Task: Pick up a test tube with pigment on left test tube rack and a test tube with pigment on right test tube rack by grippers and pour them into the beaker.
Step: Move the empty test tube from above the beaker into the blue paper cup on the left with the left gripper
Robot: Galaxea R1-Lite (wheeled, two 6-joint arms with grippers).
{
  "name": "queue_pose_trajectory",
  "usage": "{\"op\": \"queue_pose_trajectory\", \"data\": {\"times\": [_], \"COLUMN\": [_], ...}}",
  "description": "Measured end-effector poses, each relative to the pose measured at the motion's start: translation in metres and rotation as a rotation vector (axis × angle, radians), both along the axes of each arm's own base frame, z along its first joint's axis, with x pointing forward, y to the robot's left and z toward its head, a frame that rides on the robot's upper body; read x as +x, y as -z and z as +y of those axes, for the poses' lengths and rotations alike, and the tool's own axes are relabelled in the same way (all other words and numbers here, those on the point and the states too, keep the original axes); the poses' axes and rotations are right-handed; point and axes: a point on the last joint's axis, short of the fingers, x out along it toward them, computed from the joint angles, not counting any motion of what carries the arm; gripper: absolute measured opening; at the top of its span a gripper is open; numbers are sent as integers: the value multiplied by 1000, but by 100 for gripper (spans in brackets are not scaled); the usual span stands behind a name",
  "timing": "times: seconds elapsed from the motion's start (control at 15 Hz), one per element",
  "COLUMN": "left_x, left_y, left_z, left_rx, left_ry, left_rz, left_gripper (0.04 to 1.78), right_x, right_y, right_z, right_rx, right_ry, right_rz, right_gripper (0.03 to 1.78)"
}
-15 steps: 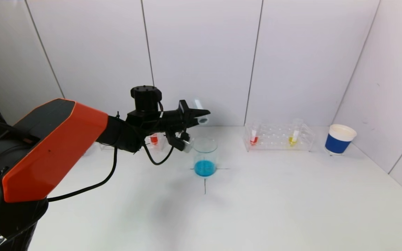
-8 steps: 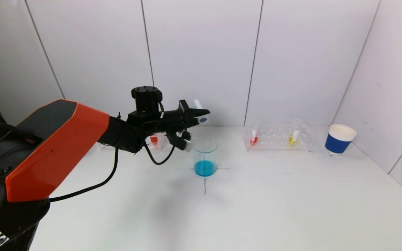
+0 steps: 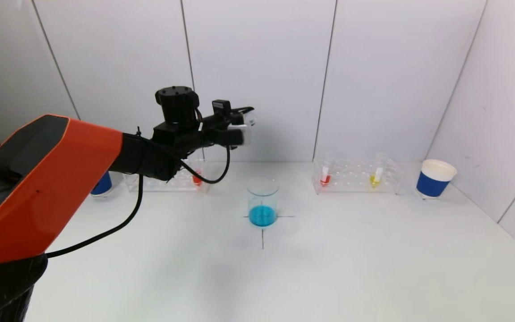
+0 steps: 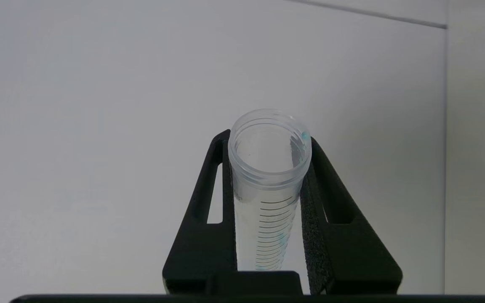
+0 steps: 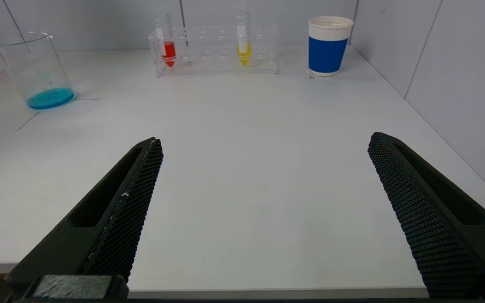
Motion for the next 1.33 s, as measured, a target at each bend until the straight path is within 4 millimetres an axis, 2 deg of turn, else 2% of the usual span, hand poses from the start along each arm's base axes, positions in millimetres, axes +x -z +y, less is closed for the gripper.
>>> {"op": "queue_pose_trajectory", "data": {"times": [0.27,0.47,0.6,0.8,1.13,1.33], "left_x": [-7,-18,-24,-34,-54,-57], "left_y": [-45,-86,-110,-134,-155,-146], "left_z": [9,28,55,103,165,198], "left_rx": [-325,-595,-784,-1000,-1229,-1288], "left_ry": [-215,-342,-418,-546,-734,-797], "left_rz": [219,375,446,470,368,355], "left_gripper": [45,45,45,45,45,45], "right_x": [0,0,0,0,0,0], "right_y": [0,0,0,0,0,0], "right_z": [0,0,0,0,0,0], "right_rx": [0,0,0,0,0,0], "right_ry": [0,0,0,0,0,0], "right_rz": [0,0,0,0,0,0], "right_gripper": [177,177,177,177,177,177]}}
